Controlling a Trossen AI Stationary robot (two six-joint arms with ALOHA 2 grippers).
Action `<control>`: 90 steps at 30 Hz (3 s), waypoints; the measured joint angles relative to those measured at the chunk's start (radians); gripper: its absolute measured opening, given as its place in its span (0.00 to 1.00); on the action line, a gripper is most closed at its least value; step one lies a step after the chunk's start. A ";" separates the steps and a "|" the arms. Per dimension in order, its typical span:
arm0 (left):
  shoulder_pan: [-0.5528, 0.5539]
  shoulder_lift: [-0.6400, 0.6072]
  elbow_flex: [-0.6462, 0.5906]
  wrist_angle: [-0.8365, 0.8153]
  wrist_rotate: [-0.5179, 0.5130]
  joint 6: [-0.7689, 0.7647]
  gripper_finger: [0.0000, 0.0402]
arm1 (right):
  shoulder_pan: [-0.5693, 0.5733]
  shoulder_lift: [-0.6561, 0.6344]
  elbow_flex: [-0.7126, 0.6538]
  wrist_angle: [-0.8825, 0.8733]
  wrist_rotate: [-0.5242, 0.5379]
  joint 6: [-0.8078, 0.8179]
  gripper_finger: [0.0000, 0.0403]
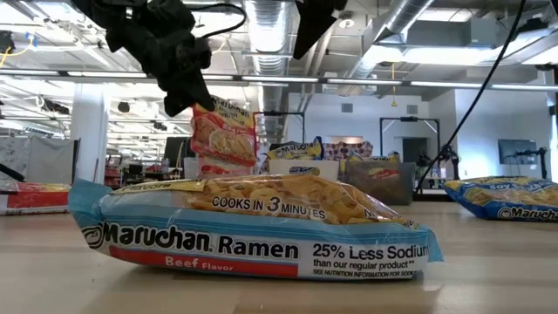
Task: Sort Maruchan noodles
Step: Put the red noodle pack into the transparent bin, then put the light blue noodle pack into the black bin
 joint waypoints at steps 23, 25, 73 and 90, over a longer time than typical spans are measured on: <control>0.201 0.000 0.001 0.125 -0.179 0.495 0.00 | -0.039 0.000 -0.001 0.001 -0.001 0.001 0.27; 0.201 0.000 0.001 0.133 -0.178 0.495 0.00 | -0.042 0.000 -0.001 0.001 -0.002 0.001 0.27; 0.225 0.223 0.001 0.149 -0.177 0.240 0.20 | -0.036 0.000 -0.001 -0.005 -0.013 0.026 0.27; 0.225 0.098 0.001 0.143 -0.186 0.208 0.33 | -0.036 0.000 -0.001 -0.035 -0.014 0.027 0.27</control>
